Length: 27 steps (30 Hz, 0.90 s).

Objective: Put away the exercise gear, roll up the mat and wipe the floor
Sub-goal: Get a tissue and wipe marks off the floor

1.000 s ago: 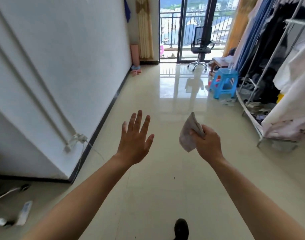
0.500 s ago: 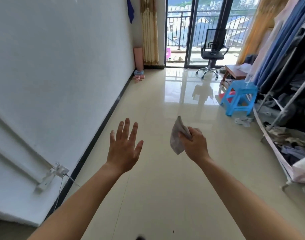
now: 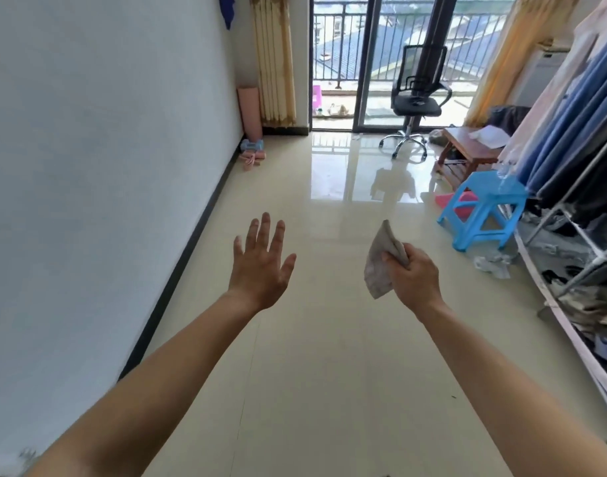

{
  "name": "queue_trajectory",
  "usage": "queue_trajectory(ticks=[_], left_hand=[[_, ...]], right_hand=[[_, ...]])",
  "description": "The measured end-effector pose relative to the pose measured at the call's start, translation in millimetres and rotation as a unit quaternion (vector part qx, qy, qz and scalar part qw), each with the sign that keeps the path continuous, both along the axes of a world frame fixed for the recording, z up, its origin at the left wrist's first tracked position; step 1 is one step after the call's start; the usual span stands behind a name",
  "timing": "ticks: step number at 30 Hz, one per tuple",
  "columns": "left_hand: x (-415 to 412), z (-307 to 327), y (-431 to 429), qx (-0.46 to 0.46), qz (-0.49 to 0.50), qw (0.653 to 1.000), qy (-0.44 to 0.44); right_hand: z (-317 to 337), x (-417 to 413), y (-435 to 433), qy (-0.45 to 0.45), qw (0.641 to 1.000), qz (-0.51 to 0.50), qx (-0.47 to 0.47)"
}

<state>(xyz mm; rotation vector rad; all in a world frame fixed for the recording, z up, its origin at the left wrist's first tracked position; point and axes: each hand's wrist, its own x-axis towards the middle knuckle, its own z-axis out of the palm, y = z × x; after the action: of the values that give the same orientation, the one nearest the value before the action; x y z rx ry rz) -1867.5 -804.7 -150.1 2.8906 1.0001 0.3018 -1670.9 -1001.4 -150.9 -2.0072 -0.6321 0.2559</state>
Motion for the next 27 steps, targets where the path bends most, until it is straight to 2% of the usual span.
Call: queue_trajectory(ticks=[5,9,13,19,23,27], left_hand=[[125.5,-36.8,83.2,0.018,-0.034,0.998,0.054],[222.7,-71.2,148.1,0.007,-0.003,0.996,0.086],[303.6,-69.6,216.6,-0.012,0.044,0.995,0.092],[375.7,-53.4,319.2,0.002,0.096,0.993,0.067],[421.7,-69.8,402.1,0.000,0.134,0.988,0.072],[473.2,-93.9,486.9,-0.022,0.172,0.983,0.055]], right_hand=[[-32.1,121.1,74.1,0.035,0.999,-0.027,0.008],[-63.0,226.0,146.3,0.067,0.998,-0.013,0.009],[-59.3,327.7,229.3,0.089,0.996,0.014,-0.003],[-46.3,436.5,372.7,0.116,0.991,0.055,-0.022],[-52.1,494.5,473.3,0.104,0.987,0.118,-0.029],[-69.6,546.7,567.3,0.096,0.985,0.137,-0.042]])
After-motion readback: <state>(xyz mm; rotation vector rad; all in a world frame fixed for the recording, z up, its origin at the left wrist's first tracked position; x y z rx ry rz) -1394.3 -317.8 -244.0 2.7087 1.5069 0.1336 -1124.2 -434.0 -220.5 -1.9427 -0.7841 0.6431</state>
